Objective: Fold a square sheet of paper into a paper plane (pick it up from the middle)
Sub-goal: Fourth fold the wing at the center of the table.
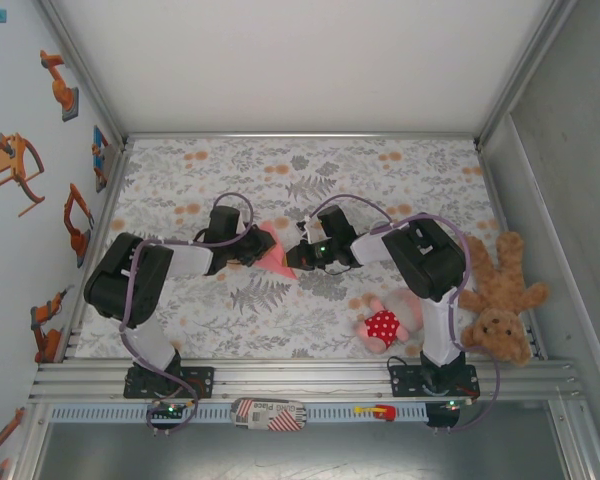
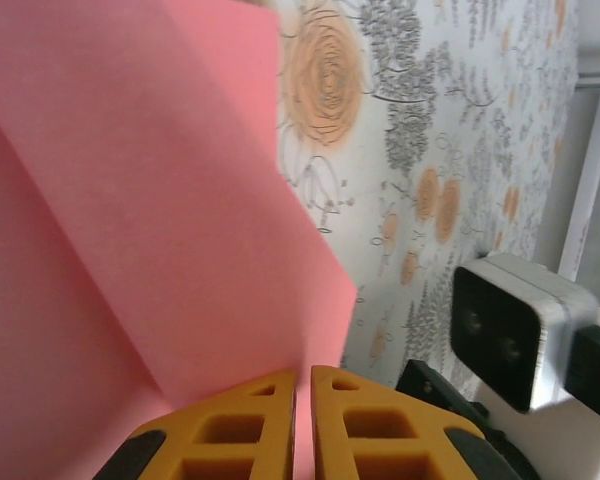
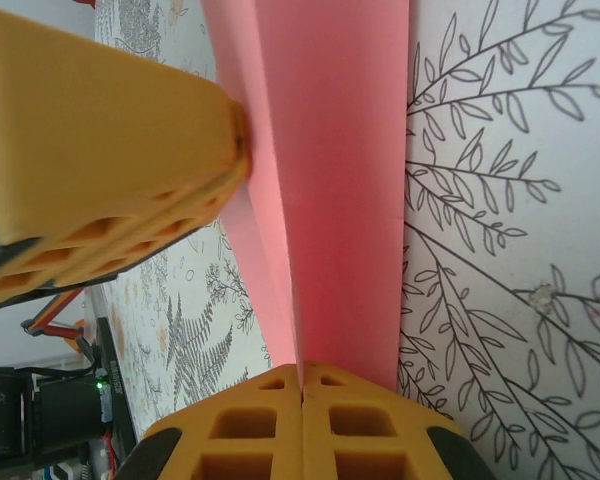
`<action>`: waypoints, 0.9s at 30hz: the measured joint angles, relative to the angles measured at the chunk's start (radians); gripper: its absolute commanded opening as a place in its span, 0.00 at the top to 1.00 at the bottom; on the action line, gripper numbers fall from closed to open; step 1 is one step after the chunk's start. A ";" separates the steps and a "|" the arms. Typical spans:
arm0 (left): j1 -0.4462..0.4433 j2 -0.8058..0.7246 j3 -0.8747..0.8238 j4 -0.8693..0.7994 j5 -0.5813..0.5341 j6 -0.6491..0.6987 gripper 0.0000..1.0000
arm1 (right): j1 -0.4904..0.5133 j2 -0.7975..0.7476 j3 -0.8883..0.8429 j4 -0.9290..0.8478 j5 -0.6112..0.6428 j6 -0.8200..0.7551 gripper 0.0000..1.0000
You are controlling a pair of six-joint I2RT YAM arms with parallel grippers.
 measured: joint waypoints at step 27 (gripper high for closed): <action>0.008 0.026 0.021 -0.056 -0.039 -0.001 0.89 | -0.039 -0.098 -0.022 -0.142 0.048 -0.093 0.78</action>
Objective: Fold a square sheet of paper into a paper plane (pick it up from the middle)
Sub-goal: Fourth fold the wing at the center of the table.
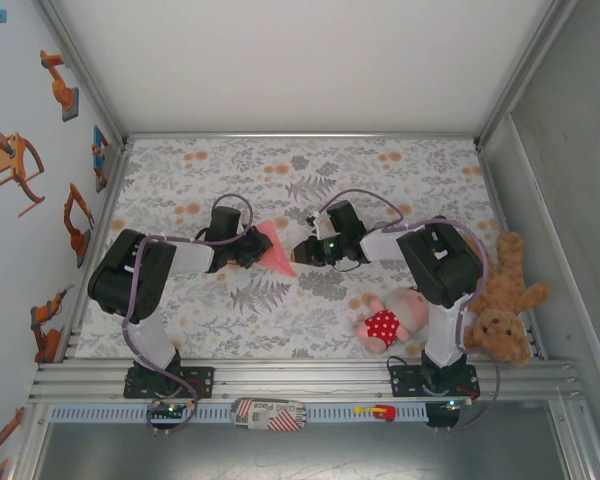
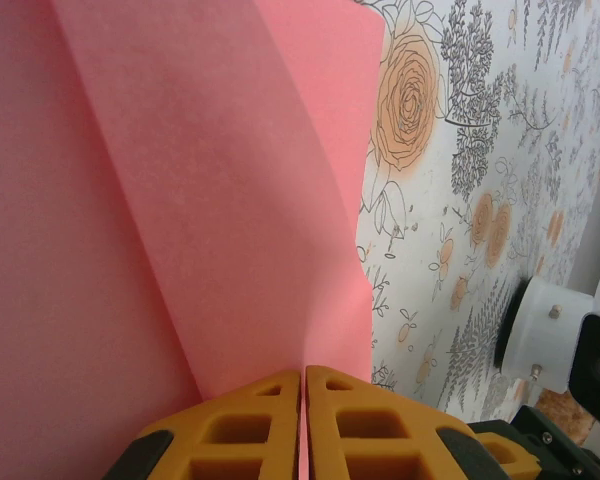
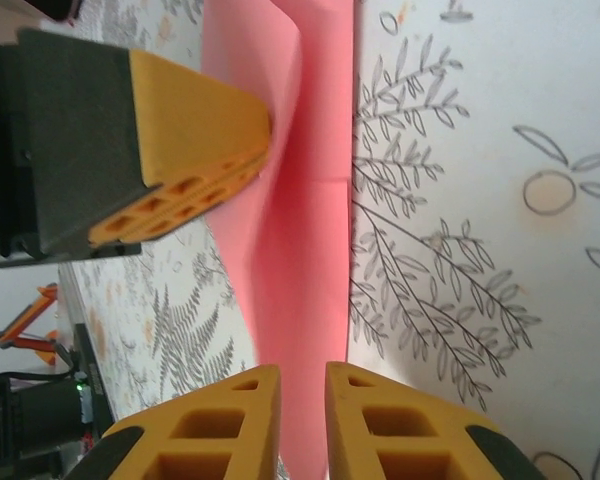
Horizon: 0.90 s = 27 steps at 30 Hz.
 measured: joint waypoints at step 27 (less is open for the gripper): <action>0.000 0.000 0.018 -0.017 0.001 -0.002 0.88 | 0.125 -0.089 0.124 -0.254 0.253 -0.218 0.69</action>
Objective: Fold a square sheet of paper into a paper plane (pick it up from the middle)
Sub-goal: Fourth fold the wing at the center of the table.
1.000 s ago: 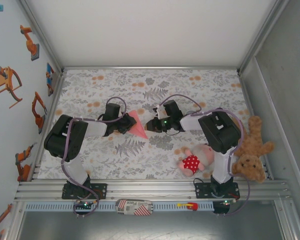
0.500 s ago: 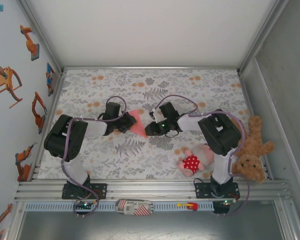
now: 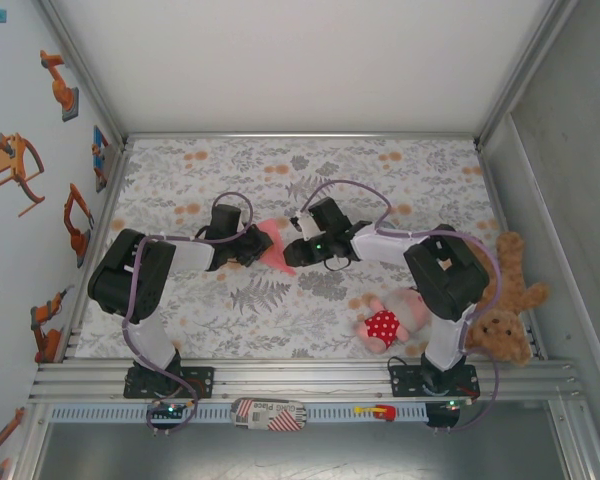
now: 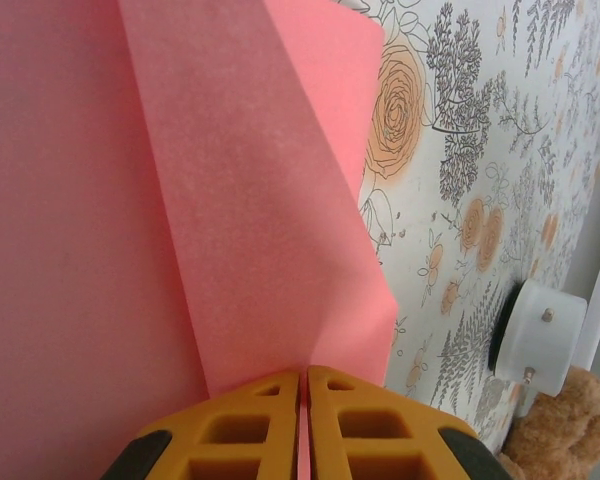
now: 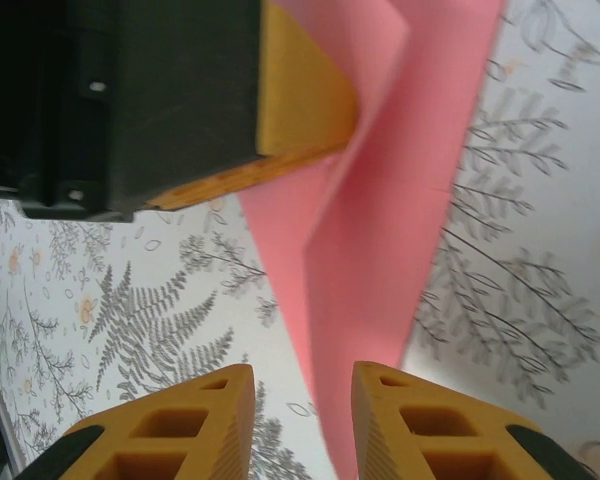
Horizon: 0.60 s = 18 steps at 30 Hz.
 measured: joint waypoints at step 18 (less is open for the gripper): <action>0.000 0.000 0.008 -0.009 0.000 0.000 0.88 | 0.045 0.096 0.093 -0.114 0.064 -0.064 0.77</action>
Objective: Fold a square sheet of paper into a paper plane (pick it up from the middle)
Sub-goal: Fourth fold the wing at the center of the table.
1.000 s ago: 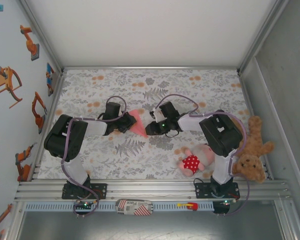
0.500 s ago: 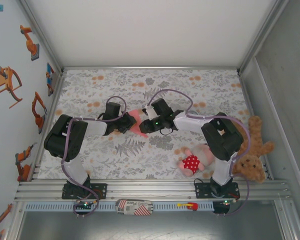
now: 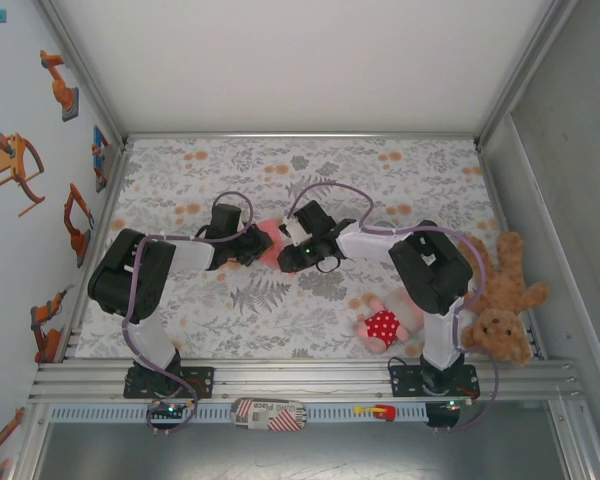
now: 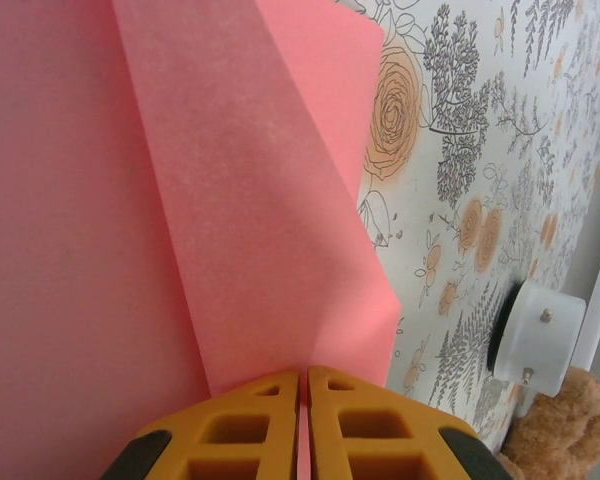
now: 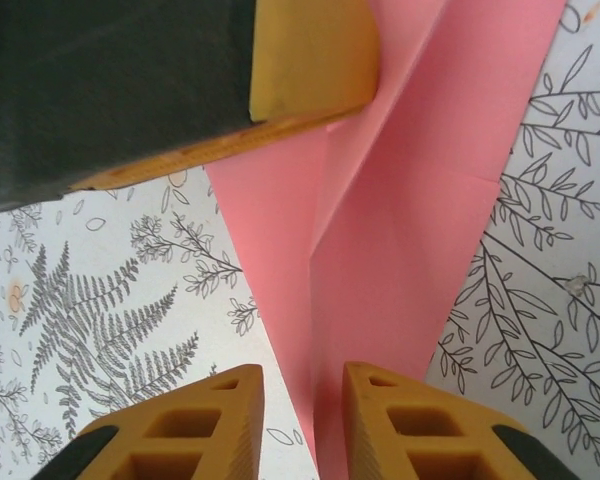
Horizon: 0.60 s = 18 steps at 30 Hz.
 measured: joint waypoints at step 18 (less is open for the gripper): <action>0.000 -0.002 0.007 -0.024 -0.001 0.004 0.88 | 0.000 0.011 -0.001 -0.002 0.019 -0.007 0.92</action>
